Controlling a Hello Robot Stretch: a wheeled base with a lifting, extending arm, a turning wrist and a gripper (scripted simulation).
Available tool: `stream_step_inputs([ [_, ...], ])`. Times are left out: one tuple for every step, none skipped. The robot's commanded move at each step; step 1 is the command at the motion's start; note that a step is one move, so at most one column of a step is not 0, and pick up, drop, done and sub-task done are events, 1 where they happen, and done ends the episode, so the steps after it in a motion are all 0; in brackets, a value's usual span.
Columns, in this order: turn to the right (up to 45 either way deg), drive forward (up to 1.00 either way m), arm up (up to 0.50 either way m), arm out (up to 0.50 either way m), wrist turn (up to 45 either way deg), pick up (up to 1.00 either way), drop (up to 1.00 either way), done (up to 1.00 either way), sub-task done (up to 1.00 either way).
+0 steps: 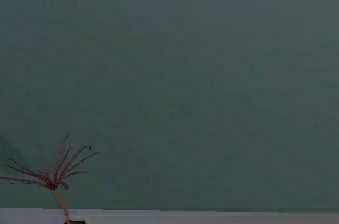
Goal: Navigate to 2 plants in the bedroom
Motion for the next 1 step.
stream_step_inputs([
  [-36.0,0.00,0.00,0.00,0.0,0.00,0.00,0.00,0.00],
])
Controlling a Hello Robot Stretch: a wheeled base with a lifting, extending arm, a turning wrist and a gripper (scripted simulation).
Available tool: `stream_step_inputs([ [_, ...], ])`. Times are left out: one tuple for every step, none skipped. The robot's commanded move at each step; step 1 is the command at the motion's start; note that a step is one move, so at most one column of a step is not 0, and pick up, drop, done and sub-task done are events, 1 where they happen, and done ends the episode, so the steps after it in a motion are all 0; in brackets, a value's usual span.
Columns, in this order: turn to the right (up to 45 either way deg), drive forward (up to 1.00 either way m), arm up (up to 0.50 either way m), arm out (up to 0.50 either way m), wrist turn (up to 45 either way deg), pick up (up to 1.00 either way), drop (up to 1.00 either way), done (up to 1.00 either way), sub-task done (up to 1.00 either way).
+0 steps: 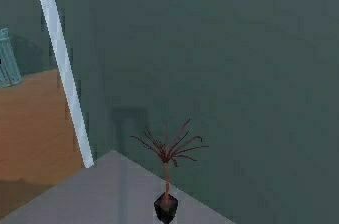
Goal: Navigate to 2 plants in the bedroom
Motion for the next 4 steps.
stream_step_inputs([
  [0.0,0.00,0.00,0.00,0.0,0.00,0.00,0.00,1.00],
  [45.0,0.00,0.00,0.00,0.0,0.00,0.00,0.00,0.00],
  [45.0,0.00,0.00,0.00,0.0,0.00,0.00,0.00,0.00],
  [39.0,0.00,0.00,0.00,0.0,0.00,0.00,0.00,0.00],
])
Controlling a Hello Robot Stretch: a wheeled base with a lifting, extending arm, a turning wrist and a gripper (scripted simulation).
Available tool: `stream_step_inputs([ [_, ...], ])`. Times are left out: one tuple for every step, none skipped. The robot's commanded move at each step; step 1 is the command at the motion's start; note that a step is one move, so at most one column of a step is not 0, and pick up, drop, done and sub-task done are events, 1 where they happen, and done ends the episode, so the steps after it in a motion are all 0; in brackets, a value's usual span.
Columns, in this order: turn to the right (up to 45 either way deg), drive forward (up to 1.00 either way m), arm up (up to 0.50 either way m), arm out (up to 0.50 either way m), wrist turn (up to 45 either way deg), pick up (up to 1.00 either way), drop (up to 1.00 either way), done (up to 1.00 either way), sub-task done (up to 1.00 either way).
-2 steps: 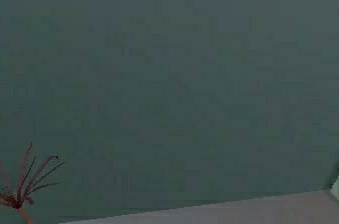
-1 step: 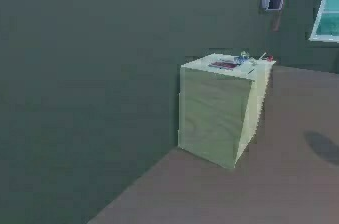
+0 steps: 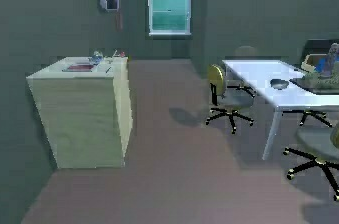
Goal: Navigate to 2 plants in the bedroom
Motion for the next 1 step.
stream_step_inputs([
  [0.0,1.00,0.00,0.00,0.0,0.00,0.00,0.00,0.00],
])
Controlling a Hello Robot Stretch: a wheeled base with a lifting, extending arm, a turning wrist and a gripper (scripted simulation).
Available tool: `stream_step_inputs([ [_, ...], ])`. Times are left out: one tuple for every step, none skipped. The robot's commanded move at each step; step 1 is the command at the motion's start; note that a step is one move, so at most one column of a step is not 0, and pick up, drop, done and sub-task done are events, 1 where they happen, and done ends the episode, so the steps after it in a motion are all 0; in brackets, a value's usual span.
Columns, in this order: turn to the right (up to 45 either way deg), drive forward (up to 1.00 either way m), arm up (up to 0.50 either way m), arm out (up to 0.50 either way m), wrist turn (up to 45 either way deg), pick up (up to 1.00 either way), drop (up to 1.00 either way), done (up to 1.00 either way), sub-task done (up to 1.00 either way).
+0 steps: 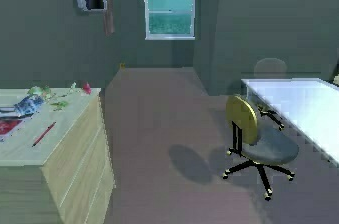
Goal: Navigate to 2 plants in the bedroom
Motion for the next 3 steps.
stream_step_inputs([
  [0.0,0.20,0.00,0.00,0.0,0.00,0.00,0.00,0.00],
  [-45.0,0.00,0.00,0.00,0.0,0.00,0.00,0.00,0.00],
  [0.0,0.00,0.00,0.00,0.0,0.00,0.00,1.00,0.00],
])
